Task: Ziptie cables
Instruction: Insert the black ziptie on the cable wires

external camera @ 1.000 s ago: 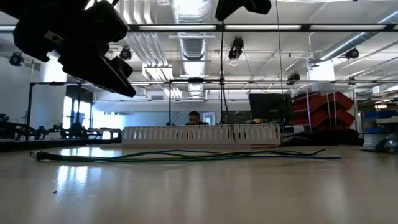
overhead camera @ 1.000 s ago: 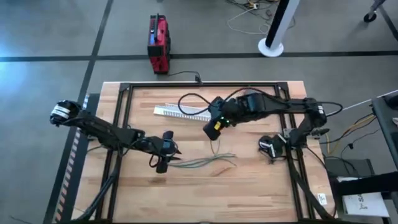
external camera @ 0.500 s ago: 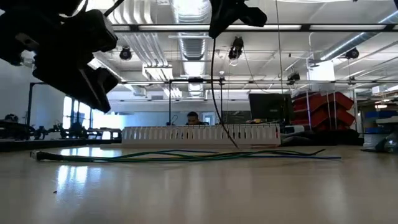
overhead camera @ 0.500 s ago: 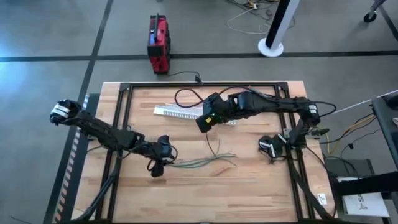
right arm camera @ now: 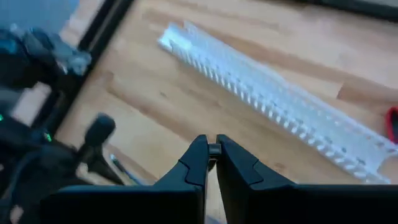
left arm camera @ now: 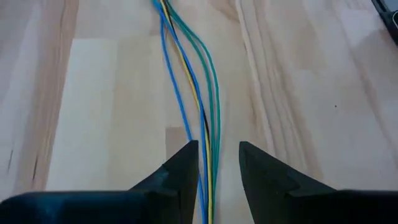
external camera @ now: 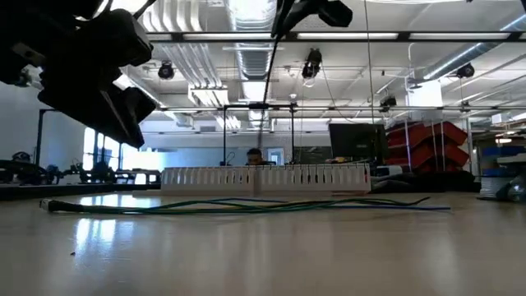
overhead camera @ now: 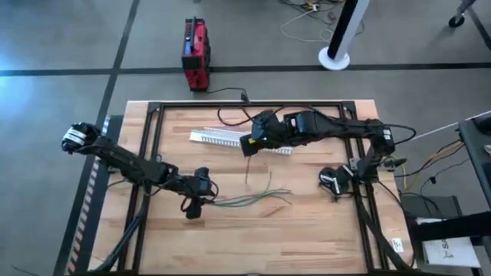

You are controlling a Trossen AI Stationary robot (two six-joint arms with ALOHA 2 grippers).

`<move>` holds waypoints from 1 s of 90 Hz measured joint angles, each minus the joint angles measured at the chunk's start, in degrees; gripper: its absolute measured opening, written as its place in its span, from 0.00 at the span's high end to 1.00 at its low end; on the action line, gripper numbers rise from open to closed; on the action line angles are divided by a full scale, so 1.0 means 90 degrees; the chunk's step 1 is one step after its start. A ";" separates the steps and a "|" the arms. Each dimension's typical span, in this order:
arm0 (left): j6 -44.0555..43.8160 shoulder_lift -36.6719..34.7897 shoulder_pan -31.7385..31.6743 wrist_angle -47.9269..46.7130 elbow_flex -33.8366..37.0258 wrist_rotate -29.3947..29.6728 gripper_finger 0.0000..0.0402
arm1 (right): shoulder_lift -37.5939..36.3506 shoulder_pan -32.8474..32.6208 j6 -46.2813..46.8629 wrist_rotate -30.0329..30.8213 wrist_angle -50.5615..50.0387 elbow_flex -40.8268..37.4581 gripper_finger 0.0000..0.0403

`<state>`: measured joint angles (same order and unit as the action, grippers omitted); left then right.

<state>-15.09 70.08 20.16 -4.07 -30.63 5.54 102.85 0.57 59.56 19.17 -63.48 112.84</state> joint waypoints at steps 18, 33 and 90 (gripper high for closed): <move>0.0001 0.0000 0.0000 0.0071 0.0000 0.0005 0.76 | 0.0093 0.0006 0.0426 -0.0034 -0.0302 -0.0093 0.98; -0.0008 0.0000 0.0000 0.0060 0.0002 0.0005 0.76 | 0.0238 -0.0054 0.0376 -0.0461 -0.0353 -0.0044 0.98; -0.0121 0.0002 0.0005 0.0138 0.0002 0.0002 0.76 | 0.0253 -0.0505 0.0284 -0.0458 -0.1247 0.0658 0.98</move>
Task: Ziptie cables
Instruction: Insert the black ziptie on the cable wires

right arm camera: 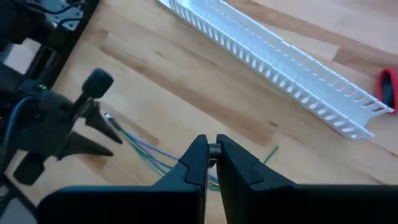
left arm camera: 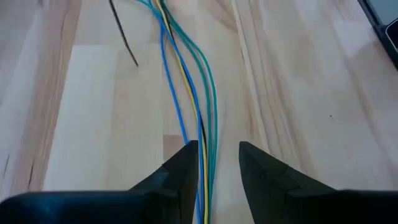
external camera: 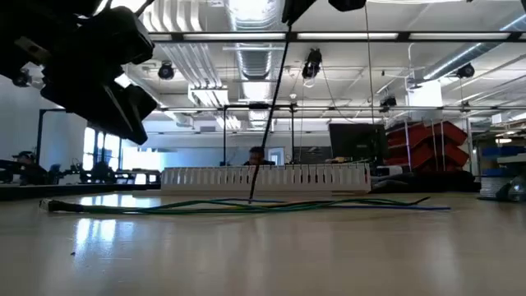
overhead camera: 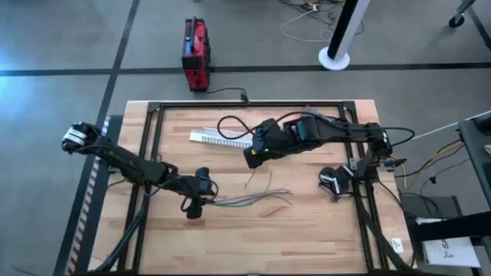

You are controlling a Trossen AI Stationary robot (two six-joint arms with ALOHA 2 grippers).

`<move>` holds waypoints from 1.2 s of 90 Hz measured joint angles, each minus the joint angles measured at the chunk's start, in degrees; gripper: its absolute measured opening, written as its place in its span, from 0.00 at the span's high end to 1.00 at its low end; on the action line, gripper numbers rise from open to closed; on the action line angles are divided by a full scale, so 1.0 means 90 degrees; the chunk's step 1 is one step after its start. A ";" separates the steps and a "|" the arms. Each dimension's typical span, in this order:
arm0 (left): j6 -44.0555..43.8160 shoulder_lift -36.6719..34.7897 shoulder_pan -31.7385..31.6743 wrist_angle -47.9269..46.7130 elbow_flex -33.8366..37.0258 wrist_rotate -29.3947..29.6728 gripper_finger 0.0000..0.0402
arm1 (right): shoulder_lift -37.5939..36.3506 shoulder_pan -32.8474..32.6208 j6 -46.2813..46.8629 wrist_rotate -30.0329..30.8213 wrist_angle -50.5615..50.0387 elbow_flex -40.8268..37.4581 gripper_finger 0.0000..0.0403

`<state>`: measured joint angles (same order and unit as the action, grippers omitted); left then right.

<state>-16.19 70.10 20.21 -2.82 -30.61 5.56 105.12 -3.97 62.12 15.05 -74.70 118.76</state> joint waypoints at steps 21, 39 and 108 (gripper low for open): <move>0.0000 0.0000 0.0000 -0.0001 0.0000 0.0000 0.76 | 0.0005 0.0040 -0.0016 0.0143 0.0020 -0.0003 0.98; 0.0000 0.0000 0.0000 -0.0001 0.0000 0.0000 0.76 | 0.0005 0.0096 -0.0070 0.0160 0.0019 -0.0003 0.98; 0.0000 0.0000 0.0000 -0.0025 0.0000 -0.0001 0.76 | -0.0007 0.0097 -0.0305 -0.0148 -0.0145 -0.0082 0.98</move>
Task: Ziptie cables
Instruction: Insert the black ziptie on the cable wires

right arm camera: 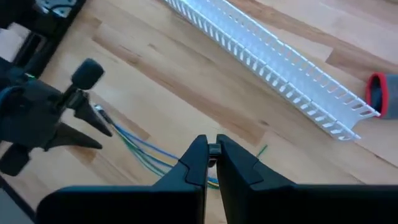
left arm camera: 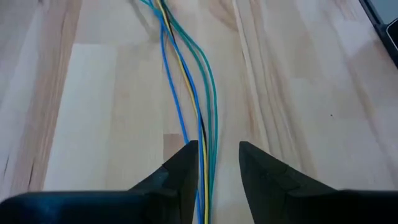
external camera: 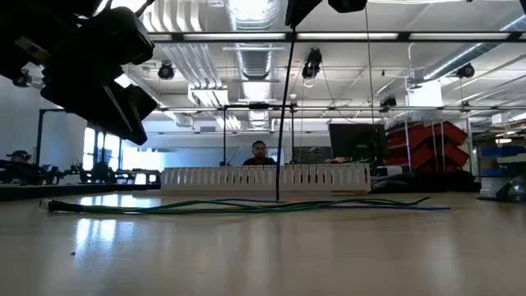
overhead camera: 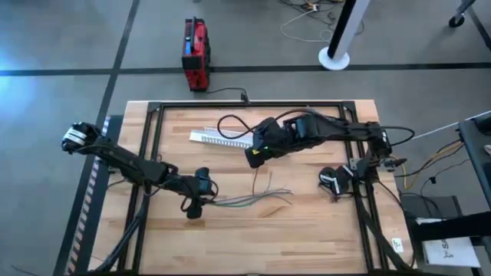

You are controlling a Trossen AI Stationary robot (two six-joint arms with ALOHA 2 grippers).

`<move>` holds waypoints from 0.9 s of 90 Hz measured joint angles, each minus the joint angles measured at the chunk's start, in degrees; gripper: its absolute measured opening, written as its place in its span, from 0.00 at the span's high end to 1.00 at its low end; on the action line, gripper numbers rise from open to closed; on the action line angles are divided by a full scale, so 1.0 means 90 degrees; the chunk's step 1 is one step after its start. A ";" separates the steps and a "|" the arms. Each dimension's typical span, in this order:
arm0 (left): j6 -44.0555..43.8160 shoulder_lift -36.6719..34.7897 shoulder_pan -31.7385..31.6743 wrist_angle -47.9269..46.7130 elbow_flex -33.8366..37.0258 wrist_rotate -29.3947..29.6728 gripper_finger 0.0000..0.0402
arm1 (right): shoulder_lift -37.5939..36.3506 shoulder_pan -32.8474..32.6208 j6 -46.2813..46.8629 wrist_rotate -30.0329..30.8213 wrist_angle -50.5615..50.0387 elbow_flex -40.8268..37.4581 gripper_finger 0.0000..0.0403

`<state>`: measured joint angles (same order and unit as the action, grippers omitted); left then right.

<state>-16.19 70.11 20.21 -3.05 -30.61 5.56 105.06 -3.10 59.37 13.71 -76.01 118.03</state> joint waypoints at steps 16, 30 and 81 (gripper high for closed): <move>0.0000 0.0000 0.0002 0.0000 0.0000 0.0000 0.76 | 0.0005 0.0003 0.0003 0.0163 0.0094 -0.0130 0.98; 0.0000 0.0000 0.0000 0.0000 0.0000 0.0001 0.76 | 0.0157 0.0003 0.0008 0.0488 0.0188 -0.0178 0.98; -0.0002 0.0000 0.0154 0.0038 0.0036 -0.0004 0.76 | 0.0999 -0.0252 0.0124 0.0478 0.0275 -0.0232 0.98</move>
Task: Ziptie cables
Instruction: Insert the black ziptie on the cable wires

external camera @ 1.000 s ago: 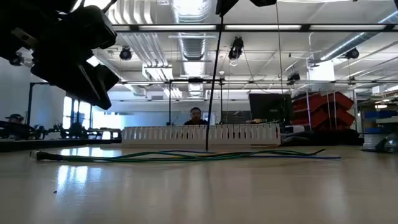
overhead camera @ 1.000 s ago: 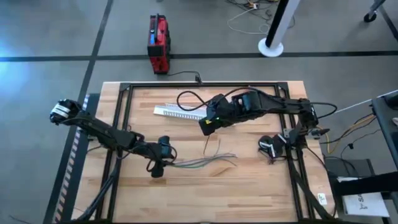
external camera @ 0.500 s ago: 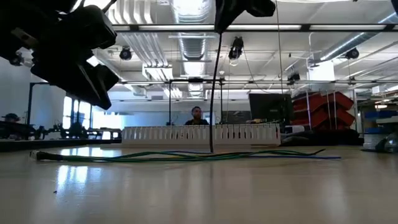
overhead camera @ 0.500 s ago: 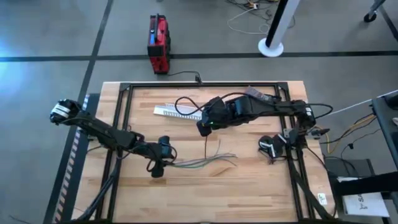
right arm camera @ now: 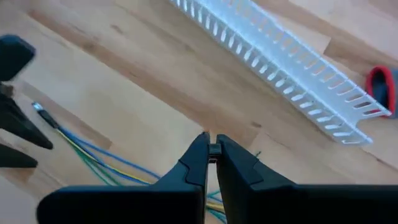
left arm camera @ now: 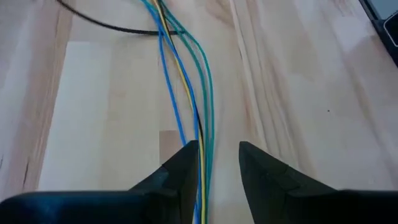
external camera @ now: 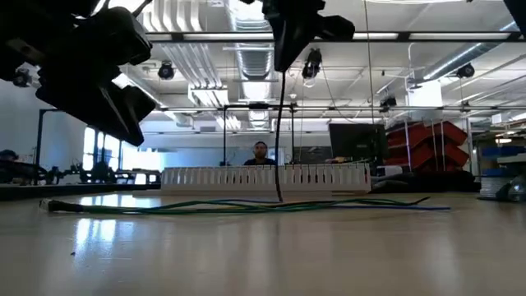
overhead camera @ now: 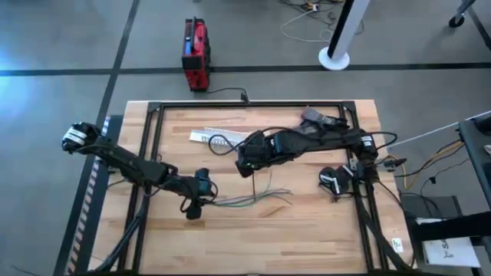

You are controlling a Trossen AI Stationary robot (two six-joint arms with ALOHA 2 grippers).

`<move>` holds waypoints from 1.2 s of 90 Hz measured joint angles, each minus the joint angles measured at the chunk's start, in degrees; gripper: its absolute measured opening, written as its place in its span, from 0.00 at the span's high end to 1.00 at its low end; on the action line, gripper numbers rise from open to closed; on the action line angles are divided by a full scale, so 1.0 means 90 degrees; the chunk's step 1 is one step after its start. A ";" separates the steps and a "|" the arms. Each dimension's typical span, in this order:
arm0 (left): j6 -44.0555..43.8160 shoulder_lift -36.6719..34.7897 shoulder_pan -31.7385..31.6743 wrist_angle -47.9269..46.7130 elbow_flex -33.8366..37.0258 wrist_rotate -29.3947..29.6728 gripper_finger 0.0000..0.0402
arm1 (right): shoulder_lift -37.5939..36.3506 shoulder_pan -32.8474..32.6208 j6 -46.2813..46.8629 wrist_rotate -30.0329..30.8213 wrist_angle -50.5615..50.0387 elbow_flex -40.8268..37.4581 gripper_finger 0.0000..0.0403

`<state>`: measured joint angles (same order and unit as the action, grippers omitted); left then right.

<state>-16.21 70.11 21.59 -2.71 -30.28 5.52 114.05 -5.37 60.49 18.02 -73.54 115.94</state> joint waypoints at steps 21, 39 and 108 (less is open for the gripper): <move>0.0002 0.0000 0.0259 0.0252 0.0007 0.0002 0.76 | 0.0042 -0.0219 -0.0002 -0.0006 0.0061 0.0002 0.98; 0.0202 0.0000 0.0517 0.0897 0.0040 0.0005 0.76 | 0.0050 -0.0354 0.0045 -0.0129 0.0068 -0.0069 0.98; 0.0415 0.0000 0.0741 0.1874 0.0391 0.0002 0.76 | 0.0079 -0.0417 -0.0029 0.0335 0.0044 0.0119 0.98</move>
<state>-12.47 70.11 28.26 14.15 -26.76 5.54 114.76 -9.13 60.23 21.04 -73.14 117.01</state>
